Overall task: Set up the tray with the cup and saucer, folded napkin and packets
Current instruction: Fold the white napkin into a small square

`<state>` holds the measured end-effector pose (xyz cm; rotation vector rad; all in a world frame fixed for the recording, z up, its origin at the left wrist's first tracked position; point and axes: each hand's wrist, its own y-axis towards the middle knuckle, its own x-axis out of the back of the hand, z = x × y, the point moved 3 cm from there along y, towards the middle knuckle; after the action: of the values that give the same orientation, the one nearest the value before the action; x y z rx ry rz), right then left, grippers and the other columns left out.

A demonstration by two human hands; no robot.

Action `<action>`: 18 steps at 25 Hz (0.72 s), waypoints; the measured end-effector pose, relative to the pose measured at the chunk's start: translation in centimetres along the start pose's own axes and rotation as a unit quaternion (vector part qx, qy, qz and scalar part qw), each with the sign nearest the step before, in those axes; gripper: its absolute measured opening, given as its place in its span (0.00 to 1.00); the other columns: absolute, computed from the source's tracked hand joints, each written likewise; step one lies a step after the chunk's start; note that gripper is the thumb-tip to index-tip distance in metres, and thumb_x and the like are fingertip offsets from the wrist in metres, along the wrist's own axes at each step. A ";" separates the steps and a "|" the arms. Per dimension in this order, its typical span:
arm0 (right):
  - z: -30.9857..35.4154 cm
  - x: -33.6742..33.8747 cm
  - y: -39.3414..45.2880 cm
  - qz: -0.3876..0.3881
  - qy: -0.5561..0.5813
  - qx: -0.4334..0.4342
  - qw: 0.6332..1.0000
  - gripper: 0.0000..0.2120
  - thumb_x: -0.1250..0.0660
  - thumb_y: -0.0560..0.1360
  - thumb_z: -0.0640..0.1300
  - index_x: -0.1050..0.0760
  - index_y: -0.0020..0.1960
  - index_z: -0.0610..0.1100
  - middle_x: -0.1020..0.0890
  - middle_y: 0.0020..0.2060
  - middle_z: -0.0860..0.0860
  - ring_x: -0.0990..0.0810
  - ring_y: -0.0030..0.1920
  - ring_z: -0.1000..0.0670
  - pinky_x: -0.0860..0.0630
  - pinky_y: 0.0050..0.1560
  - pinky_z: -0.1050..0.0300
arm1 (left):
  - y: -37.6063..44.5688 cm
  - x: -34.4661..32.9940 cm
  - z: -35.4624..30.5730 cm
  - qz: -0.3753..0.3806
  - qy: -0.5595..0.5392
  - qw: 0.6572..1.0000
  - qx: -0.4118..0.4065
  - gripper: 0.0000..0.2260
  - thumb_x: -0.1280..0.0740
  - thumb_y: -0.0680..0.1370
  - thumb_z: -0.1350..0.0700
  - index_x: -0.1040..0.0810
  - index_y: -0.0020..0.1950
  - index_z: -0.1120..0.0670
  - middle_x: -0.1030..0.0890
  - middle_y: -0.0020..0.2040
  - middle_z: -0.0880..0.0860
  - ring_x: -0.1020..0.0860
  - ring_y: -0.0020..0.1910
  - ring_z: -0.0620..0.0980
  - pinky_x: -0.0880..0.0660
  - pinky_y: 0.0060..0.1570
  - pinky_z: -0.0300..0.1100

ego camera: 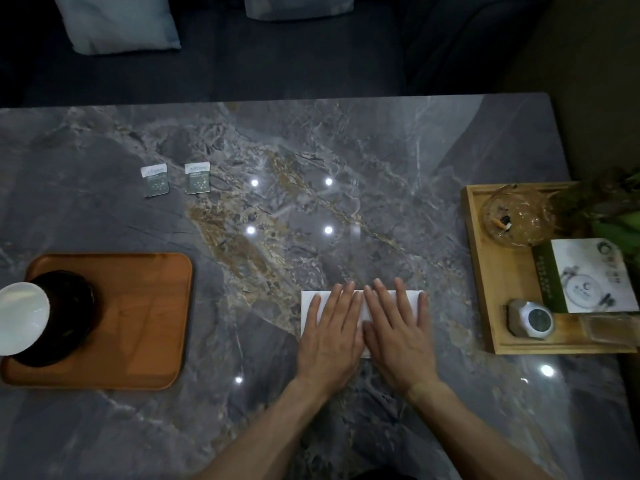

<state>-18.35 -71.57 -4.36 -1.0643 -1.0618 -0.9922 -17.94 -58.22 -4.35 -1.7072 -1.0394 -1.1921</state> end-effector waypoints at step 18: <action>-2.0 -1.2 -0.1 0.044 -0.010 0.006 0.999 0.33 0.55 0.80 0.63 0.54 0.80 0.49 0.49 0.80 0.49 0.53 0.79 0.43 0.51 0.76 0.37 | -0.6 0.1 4.5 0.072 0.026 0.997 0.025 0.35 0.47 0.79 0.40 0.48 0.78 0.60 0.48 0.79 0.59 0.48 0.78 0.55 0.50 0.74 0.52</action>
<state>-18.35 -73.38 -5.79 -1.1047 -1.0276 -0.9058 -17.05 -53.90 -5.26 -1.6734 -0.8917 -1.1051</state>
